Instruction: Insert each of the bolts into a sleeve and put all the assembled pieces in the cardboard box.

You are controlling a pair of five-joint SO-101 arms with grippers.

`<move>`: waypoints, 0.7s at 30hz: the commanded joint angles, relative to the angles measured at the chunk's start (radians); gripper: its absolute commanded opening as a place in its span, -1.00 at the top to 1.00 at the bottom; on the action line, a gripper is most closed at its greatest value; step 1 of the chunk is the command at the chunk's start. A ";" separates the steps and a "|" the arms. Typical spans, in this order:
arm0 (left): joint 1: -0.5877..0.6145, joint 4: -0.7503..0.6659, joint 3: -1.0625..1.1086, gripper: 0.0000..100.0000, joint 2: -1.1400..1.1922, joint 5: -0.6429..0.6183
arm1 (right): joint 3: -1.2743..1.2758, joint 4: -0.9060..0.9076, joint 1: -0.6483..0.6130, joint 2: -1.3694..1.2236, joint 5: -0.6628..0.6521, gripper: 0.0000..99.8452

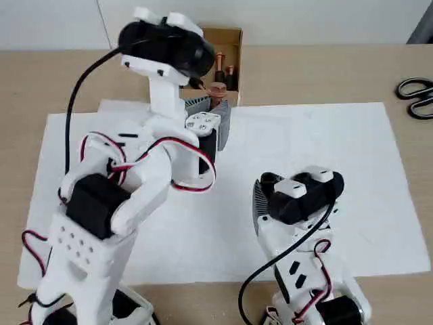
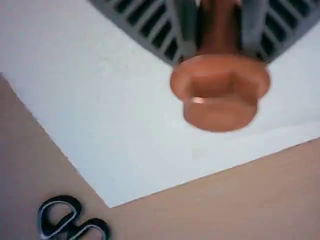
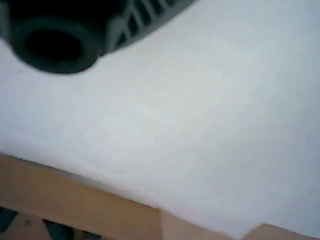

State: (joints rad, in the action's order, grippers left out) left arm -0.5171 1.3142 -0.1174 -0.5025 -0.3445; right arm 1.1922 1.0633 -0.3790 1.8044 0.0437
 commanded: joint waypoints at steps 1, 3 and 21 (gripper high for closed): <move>-0.044 -0.031 0.058 0.99 -0.054 -0.009 | -0.005 -0.027 -0.036 0.008 0.011 0.99; -0.052 -0.040 0.122 0.99 -0.064 -0.009 | -0.005 -0.064 -0.058 0.008 0.009 0.99; -0.048 -0.470 0.628 0.99 -0.417 -0.008 | 0.189 -0.311 -0.081 0.010 0.011 0.99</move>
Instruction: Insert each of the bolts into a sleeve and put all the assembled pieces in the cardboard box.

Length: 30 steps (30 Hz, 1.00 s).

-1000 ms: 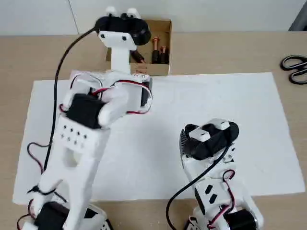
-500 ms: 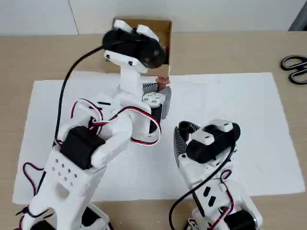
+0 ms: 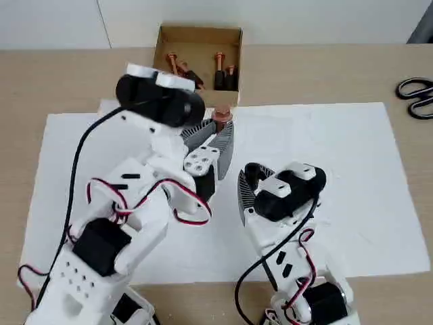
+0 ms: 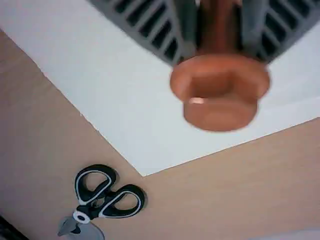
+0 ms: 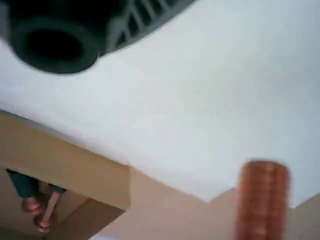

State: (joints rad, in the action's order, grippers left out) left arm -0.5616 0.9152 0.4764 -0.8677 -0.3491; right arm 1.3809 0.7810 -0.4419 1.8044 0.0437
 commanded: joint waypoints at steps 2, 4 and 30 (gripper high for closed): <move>-0.003 -0.106 0.074 0.99 -0.058 -0.003 | 0.002 -0.027 -0.028 0.010 0.014 0.99; -0.003 -0.158 0.114 0.99 -0.058 -0.003 | 0.002 -0.022 -0.035 0.010 0.014 0.99; -0.031 -0.385 0.288 0.99 -0.055 -0.097 | 0.003 -0.022 -0.064 0.008 0.015 0.99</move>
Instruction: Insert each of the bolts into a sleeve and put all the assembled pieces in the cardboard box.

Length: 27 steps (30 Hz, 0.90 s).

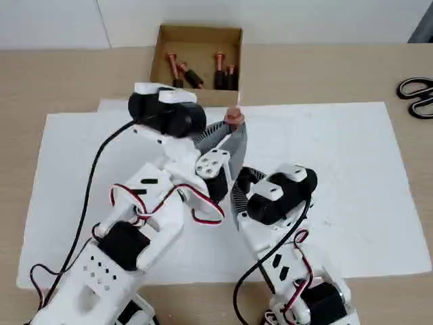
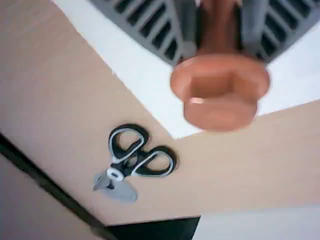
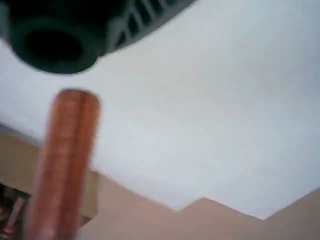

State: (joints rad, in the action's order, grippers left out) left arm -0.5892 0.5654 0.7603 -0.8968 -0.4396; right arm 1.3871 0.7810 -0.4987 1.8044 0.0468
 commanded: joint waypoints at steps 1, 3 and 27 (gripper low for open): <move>-0.003 -0.040 0.013 0.99 -0.026 -0.006 | -0.002 -0.021 -0.007 0.008 0.012 0.99; -0.003 -0.060 0.031 0.99 -0.026 -0.006 | -0.002 -0.021 -0.007 0.008 0.012 0.99; -0.031 -0.029 0.021 0.99 -0.028 -0.005 | -0.002 -0.021 -0.004 0.007 0.012 0.99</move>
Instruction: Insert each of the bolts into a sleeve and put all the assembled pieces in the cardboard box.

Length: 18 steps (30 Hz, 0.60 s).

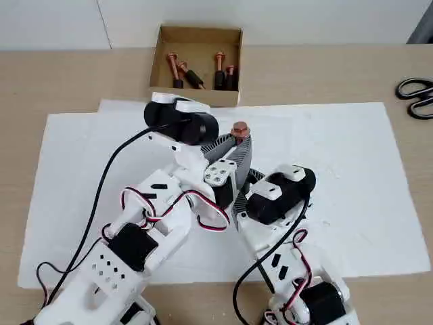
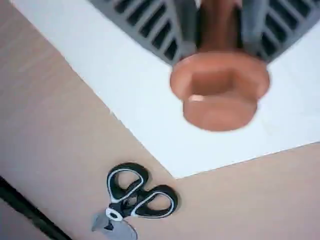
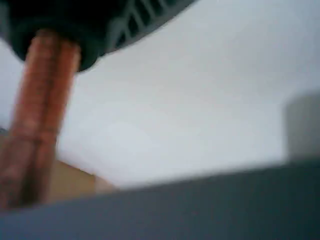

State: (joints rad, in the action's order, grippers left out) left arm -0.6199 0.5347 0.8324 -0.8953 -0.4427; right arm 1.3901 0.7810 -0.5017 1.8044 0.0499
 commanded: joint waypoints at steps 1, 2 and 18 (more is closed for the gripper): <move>0.000 0.002 -0.050 0.99 -0.029 0.000 | -0.005 -0.021 -0.001 0.007 0.009 0.99; 0.000 0.002 -0.048 0.99 -0.029 0.011 | -0.005 -0.021 -0.001 0.007 0.009 0.99; -0.006 0.094 0.002 0.99 -0.037 0.130 | -0.005 -0.021 0.001 0.007 0.009 0.99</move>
State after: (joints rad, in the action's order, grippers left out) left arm -0.6276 0.5976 0.8477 -0.9076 -0.3276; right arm 1.3932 0.7810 -0.5017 1.8029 0.0499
